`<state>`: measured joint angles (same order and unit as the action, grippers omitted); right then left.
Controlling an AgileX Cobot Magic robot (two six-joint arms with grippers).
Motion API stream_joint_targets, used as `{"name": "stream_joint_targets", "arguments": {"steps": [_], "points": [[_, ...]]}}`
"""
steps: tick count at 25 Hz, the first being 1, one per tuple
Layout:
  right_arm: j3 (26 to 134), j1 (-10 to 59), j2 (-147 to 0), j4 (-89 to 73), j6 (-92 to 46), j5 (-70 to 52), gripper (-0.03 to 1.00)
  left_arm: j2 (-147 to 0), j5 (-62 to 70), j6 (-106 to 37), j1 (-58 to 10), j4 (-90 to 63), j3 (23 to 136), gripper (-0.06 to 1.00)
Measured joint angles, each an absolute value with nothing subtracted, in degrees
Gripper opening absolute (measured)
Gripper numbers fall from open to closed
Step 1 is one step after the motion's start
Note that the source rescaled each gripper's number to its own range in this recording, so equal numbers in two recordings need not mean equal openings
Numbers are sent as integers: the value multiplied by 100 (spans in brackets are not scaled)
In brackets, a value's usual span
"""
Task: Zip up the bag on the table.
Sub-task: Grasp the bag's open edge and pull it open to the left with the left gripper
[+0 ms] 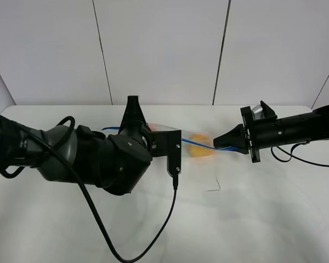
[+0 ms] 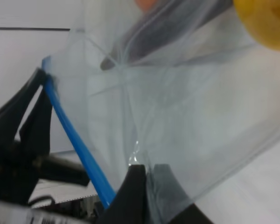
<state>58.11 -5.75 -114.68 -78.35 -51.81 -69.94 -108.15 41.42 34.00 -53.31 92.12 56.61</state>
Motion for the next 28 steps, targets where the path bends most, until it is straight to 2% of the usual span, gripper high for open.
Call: {"name": "stream_joint_targets", "arguments": {"steps": [18,26,28], "points": [[5811,-575,-11468,-7851,-5181,-6995,0,-10815,4089,3379,-4356,9160,5496,0],[5811,-575,-11468,-7881,-5181,-7002,0,-10815,3995,3379,-4294,9160,5496,0],[5811,-575,-11468,-7873,-5181,-7002,0,-10815,4021,3379,-4294,9133,5496,5]]}}
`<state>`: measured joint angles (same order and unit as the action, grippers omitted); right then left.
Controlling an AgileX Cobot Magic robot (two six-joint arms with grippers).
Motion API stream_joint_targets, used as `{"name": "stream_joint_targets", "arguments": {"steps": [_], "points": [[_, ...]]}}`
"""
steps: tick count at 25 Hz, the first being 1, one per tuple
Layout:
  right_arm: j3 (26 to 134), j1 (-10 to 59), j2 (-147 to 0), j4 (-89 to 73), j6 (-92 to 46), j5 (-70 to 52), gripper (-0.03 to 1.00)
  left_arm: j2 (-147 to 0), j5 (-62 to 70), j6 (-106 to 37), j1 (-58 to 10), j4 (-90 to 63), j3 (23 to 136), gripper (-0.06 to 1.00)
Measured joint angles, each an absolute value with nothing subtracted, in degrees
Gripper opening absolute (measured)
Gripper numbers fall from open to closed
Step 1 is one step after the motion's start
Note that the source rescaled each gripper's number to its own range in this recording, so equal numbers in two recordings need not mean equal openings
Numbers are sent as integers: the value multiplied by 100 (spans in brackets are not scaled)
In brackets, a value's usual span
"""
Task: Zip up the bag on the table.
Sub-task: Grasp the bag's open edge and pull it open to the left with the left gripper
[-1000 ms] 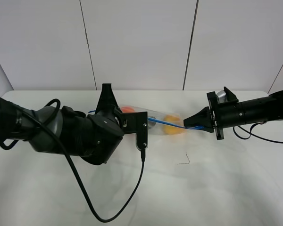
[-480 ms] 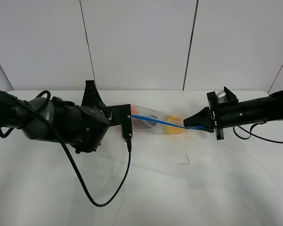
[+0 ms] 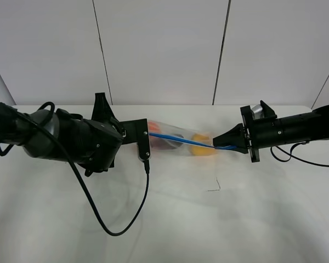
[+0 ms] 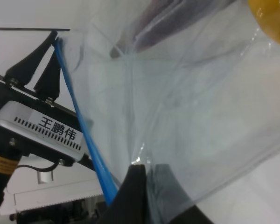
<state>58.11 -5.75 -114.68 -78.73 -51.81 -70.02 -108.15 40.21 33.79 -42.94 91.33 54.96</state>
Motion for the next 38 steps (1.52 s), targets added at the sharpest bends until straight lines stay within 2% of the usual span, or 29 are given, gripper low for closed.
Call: {"name": "stream_joint_targets", "arguments": {"steps": [2,6,7,9,18,22,24,30,33,38], "points": [[5811,-600,-11468,-7808,-5186,-6991,0,-10815,4186,3384,-4228,9045,5489,20],[5811,-622,-11468,-7796,-5194,-6991,0,-10815,4277,3594,-4196,9003,5489,63],[5811,-622,-11468,-7796,-5194,-6991,0,-10815,4277,3711,-4196,9003,5489,70],[5811,-622,-11468,-7796,-5198,-6991,0,-10815,4296,3856,-4196,8993,5489,78],[5811,-622,-11468,-7801,-5198,-6991,0,-10815,4399,3885,-4196,8979,5489,83],[5811,-622,-11468,-7801,-5200,-6991,0,-10815,4399,3820,-4196,8878,5489,95],[5811,-622,-11468,-7801,-5200,-6991,0,-10815,4399,3717,-4196,8724,5489,98],[5811,-622,-11468,-7801,-5282,-6991,0,-10668,4373,3155,-4171,7903,5489,99],[5811,-622,-11468,-7801,-5308,-6991,0,-10212,3895,3128,-3959,7187,5571,100],[5811,-622,-11468,-7801,-5314,-6991,0,-9221,3383,3135,-3124,5530,6070,100]]}}
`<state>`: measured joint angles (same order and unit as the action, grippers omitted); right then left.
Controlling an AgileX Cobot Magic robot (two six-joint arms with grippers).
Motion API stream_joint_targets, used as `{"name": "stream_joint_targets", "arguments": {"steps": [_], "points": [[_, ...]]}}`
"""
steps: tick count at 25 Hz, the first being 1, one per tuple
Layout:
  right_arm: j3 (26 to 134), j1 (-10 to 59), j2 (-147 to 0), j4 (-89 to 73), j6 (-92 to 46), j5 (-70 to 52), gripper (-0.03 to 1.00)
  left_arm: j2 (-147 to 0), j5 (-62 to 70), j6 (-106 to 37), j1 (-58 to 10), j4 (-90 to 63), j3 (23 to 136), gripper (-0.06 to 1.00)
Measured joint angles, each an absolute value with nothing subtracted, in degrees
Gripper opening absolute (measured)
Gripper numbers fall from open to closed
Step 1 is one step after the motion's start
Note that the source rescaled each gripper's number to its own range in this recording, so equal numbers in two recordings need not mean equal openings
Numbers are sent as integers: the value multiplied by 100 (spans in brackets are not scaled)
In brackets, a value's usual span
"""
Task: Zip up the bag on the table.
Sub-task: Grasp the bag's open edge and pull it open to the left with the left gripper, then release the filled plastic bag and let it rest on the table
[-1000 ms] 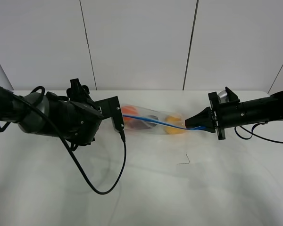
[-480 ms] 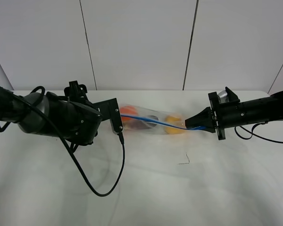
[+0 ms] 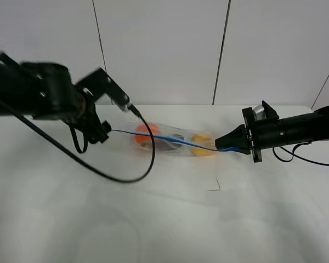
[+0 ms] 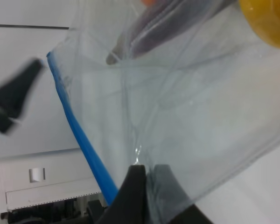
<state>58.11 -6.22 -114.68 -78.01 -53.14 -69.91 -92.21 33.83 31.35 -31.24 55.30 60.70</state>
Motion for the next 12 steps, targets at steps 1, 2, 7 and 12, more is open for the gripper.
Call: {"name": "stream_joint_targets", "arguments": {"steps": [1,2,7,12], "points": [[5811,-622,-11468,-7801,-5330,-6991,0,-9006,3376,3106,-2948,5184,6148,100],[5811,-622,-11468,-7801,-5330,-6991,0,-8784,3376,3049,-2736,4860,6222,100],[5811,-622,-11468,-7801,-5440,-6991,0,-7832,3703,2138,-1707,3395,6326,100],[5811,-622,-11468,-7801,-5506,-6991,0,-7246,4597,699,-675,2054,6326,100]]}}
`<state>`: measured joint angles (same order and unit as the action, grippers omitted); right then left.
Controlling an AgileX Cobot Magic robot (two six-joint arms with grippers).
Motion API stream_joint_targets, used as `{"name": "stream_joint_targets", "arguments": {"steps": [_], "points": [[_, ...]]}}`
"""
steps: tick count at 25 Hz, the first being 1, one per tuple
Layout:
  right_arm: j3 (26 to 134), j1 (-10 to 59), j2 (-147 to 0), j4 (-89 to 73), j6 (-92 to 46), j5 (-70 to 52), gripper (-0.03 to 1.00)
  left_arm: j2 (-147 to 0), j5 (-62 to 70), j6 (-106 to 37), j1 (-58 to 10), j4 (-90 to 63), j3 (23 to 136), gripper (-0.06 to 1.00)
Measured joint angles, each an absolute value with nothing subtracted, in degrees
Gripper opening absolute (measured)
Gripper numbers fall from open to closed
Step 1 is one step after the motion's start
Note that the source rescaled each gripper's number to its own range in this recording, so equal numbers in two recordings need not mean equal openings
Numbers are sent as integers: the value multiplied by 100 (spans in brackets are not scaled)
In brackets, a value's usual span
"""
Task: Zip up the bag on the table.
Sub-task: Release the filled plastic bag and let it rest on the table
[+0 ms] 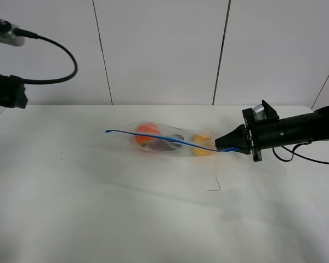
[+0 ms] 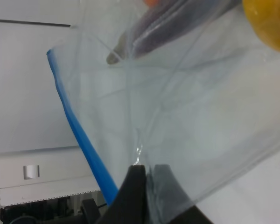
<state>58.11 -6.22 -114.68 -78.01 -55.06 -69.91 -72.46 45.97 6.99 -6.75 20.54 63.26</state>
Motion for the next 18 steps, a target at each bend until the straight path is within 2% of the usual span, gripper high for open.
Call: {"name": "stream_joint_targets", "arguments": {"steps": [5,18], "points": [[5811,-622,-11468,-7801,-5546,-6991,0,-6721,4818,178,29,1321,6122,100],[5811,-622,-11468,-7801,-5593,-6991,0,-4352,5201,-95,67,626,4600,100]]}}
